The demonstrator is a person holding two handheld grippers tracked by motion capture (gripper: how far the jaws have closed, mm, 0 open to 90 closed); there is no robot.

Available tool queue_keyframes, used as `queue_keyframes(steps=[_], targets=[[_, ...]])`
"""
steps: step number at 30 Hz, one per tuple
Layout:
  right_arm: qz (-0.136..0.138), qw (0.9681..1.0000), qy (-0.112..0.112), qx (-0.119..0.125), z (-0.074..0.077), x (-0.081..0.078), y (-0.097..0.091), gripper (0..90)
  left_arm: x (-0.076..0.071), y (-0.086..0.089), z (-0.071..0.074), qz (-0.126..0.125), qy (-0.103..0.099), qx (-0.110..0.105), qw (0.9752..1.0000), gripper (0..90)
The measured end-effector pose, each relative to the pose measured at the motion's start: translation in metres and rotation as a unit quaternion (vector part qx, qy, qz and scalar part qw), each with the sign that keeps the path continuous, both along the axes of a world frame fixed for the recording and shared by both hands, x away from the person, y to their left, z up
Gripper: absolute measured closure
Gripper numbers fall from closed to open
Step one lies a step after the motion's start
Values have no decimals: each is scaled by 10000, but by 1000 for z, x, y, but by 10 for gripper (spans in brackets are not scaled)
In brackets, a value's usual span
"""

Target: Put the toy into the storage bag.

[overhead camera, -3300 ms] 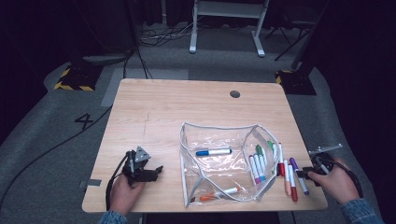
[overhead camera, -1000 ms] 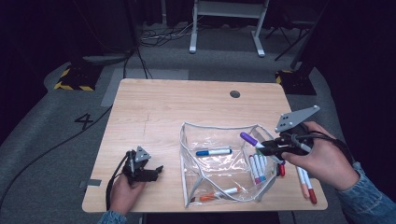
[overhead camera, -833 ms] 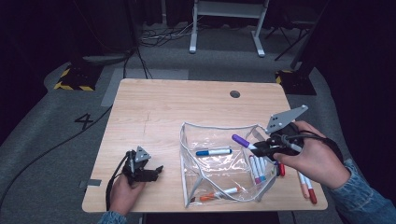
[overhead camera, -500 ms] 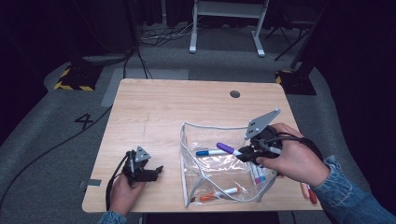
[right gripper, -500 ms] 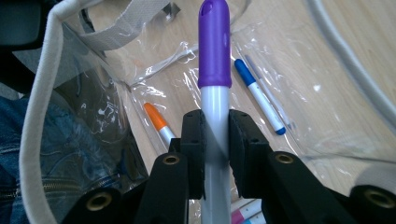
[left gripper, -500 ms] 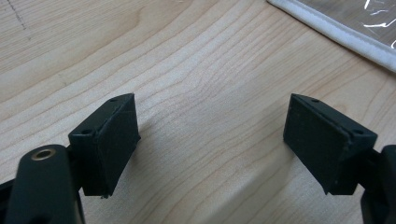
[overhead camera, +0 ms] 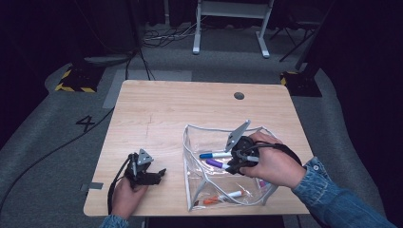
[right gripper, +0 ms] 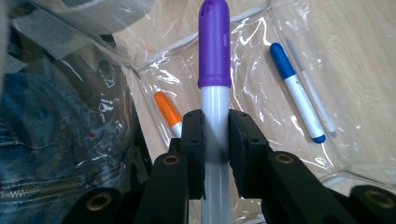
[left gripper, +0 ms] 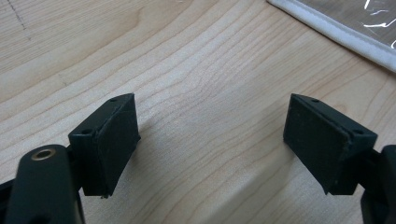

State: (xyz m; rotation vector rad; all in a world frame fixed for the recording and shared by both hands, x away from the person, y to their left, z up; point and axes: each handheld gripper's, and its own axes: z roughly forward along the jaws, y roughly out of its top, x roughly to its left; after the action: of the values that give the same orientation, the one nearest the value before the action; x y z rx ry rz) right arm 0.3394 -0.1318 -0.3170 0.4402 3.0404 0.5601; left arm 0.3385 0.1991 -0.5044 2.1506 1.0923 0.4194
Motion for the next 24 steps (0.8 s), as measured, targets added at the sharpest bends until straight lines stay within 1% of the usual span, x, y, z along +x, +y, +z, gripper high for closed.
queue_keyframes(steps=[7, 13, 19, 22, 24], targets=[[193, 9992, 130, -336, -21, 0, 17, 771, 0, 0, 0, -9, 3, 5, 10000, 184], [280, 9969, 282, -685, -43, 4, 27, 771, 0, 0, 0, -7, -1, 11, 10000, 184], [303, 9944, 401, -931, -61, 9, 31, 771, 0, 0, 0, 3, 15, -16, 10000, 184], [335, 9932, 412, -1040, -69, 12, 32, 771, 0, 0, 0, 8, 9, -14, 10000, 184], [366, 9916, 436, -1159, -73, 13, 32, 771, 0, 0, 0, 18, 7, -18, 10000, 184]])
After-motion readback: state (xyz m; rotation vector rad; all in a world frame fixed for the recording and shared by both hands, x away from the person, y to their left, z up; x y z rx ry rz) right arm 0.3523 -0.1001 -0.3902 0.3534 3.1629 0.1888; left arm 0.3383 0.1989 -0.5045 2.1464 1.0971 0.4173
